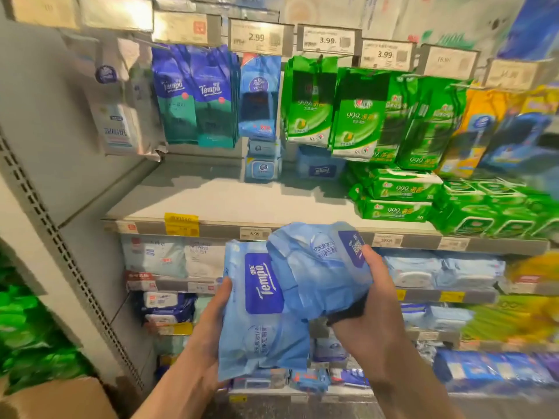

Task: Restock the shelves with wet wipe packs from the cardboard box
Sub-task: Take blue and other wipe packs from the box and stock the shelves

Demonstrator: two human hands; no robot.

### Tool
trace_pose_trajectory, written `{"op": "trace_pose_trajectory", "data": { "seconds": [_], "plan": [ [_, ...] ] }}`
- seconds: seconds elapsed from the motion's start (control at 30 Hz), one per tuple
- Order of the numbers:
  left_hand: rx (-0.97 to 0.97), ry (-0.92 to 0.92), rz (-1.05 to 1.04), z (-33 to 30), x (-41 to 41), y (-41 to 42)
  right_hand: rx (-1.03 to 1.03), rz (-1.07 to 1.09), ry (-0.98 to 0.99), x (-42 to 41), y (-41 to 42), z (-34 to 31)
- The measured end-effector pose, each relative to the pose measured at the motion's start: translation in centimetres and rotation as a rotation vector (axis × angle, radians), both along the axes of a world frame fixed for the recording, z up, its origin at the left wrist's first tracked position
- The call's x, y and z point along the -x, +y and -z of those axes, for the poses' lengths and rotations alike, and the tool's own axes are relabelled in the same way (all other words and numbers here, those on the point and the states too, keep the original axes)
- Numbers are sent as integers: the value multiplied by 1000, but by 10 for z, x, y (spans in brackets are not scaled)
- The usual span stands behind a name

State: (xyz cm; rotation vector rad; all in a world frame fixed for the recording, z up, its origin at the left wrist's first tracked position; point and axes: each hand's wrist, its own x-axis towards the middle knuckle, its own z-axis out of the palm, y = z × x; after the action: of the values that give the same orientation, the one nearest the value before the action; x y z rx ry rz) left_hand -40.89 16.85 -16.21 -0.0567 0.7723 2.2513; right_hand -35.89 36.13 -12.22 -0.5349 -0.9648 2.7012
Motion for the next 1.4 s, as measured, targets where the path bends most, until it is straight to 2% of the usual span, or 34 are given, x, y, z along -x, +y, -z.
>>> {"op": "trace_pose_trajectory", "data": {
  "seconds": [0.2, 0.47, 0.63, 0.77, 0.9, 1.17, 1.4],
  "plan": [
    [-46, 31, 44, -9, 78, -4, -47, 228, 18, 75, 9, -17],
    [-53, 131, -12, -30, 179, -18, -171, 361, -84, 165, 23, -26],
    [-82, 119, 12, -37, 214, -16, -185, 418, -201, 207, 33, -20],
    [-54, 76, -70, -39, 227, -12, -156, 563, -219, 239, 52, -6],
    [-60, 53, -166, -40, 232, -5, -149, 590, -228, 264, 63, -2],
    [-16, 16, -240, -48, 234, 17, -189, 412, -334, 290, 113, 53],
    [44, 16, -337, -50, 230, 37, -354, -19, -314, 265, 128, -3]
  ]
}}
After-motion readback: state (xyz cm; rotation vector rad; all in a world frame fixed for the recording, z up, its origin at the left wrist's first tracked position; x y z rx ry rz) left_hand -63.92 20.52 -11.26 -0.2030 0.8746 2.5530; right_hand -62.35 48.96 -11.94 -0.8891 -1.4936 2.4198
